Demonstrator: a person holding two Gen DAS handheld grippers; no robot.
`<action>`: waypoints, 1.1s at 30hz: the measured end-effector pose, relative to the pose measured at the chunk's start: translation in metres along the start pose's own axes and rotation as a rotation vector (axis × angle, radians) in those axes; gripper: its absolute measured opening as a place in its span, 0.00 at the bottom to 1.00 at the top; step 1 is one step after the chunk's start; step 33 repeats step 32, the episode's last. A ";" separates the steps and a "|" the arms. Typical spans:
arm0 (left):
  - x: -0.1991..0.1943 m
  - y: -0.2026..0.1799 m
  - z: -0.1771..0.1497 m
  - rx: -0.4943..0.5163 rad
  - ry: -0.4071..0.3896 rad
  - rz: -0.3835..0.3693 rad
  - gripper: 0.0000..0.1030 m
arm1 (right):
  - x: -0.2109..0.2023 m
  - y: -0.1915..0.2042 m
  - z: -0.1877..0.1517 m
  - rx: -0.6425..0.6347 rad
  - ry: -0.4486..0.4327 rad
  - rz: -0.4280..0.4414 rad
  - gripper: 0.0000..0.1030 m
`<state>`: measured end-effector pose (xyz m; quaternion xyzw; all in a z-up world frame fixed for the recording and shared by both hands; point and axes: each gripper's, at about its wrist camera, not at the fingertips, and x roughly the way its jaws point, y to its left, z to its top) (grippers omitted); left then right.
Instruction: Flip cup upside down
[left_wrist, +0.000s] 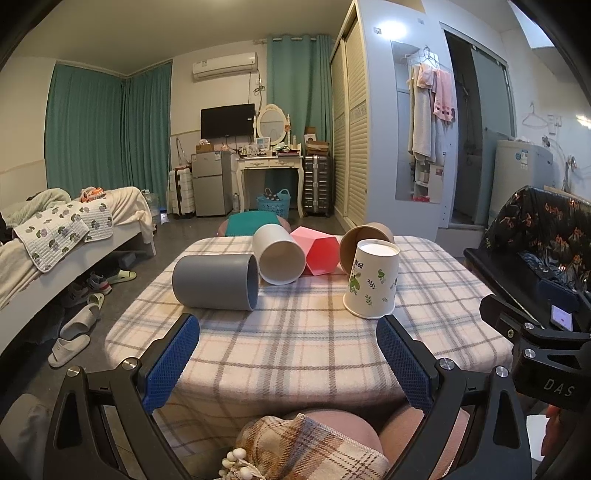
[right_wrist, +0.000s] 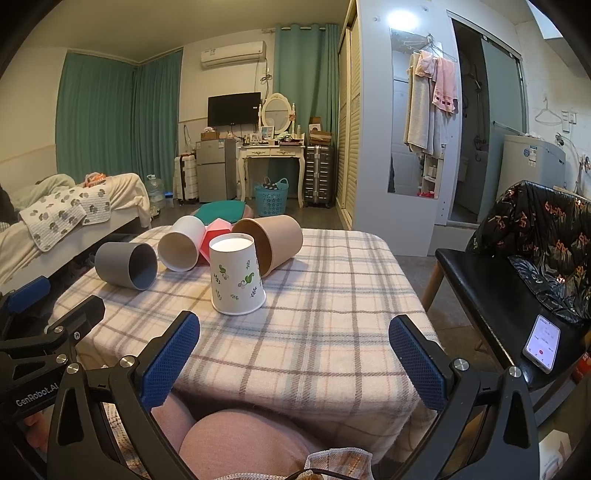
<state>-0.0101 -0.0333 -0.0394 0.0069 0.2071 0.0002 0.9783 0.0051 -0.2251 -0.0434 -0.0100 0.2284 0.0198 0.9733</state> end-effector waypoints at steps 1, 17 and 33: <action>0.000 0.000 0.000 0.000 0.000 0.000 0.97 | 0.000 0.000 0.000 0.000 0.000 0.000 1.00; 0.000 0.000 -0.001 0.002 0.006 -0.002 0.97 | 0.003 0.002 -0.003 0.003 0.015 0.005 1.00; -0.001 -0.001 -0.002 0.002 0.000 -0.010 0.97 | 0.004 0.003 -0.005 0.002 0.018 0.005 1.00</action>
